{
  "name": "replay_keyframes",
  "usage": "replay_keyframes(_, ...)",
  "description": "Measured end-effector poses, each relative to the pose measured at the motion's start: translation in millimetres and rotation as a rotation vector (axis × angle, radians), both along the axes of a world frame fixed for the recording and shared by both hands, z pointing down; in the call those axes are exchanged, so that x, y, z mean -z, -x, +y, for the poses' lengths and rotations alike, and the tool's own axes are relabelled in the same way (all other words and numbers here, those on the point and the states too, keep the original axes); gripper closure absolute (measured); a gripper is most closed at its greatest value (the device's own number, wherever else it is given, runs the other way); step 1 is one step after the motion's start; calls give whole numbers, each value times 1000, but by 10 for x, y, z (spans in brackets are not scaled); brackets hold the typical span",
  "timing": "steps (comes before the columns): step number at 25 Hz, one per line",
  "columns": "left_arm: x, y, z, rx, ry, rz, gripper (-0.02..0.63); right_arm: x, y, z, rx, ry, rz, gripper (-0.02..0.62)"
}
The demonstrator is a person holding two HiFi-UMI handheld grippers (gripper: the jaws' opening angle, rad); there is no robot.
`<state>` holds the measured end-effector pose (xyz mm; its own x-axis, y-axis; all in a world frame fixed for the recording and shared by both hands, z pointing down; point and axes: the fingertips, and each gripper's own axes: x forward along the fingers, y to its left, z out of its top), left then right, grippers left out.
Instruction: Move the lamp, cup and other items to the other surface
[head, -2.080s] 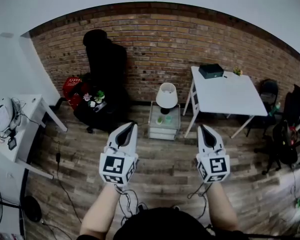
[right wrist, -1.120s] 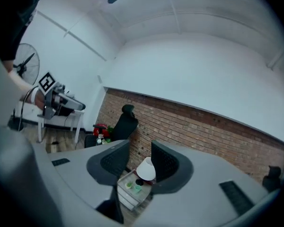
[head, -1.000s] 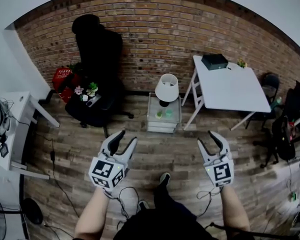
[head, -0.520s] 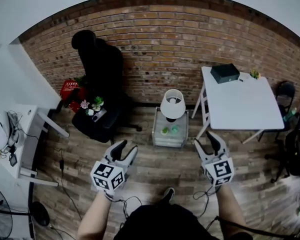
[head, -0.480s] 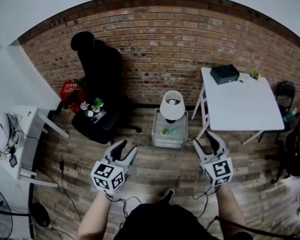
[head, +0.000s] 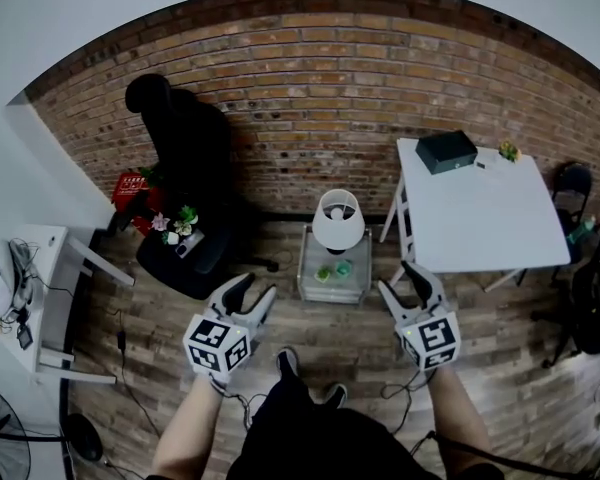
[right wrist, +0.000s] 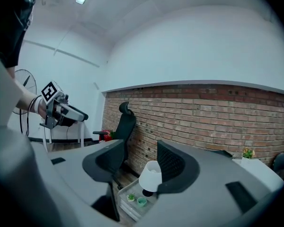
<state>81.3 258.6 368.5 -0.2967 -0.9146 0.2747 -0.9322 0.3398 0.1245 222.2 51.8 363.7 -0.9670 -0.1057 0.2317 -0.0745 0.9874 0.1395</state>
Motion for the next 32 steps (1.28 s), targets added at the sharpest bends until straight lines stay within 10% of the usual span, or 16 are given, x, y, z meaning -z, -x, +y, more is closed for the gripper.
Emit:
replay_keyframes(22,-898,2302,-1293,-347,102,35,405,-728,1797,-946,-305,37,219,334)
replay_keyframes(32,-1468,2523,-1777,-559,211,5,382,-1034,2086,-1058,-347,59,296,322)
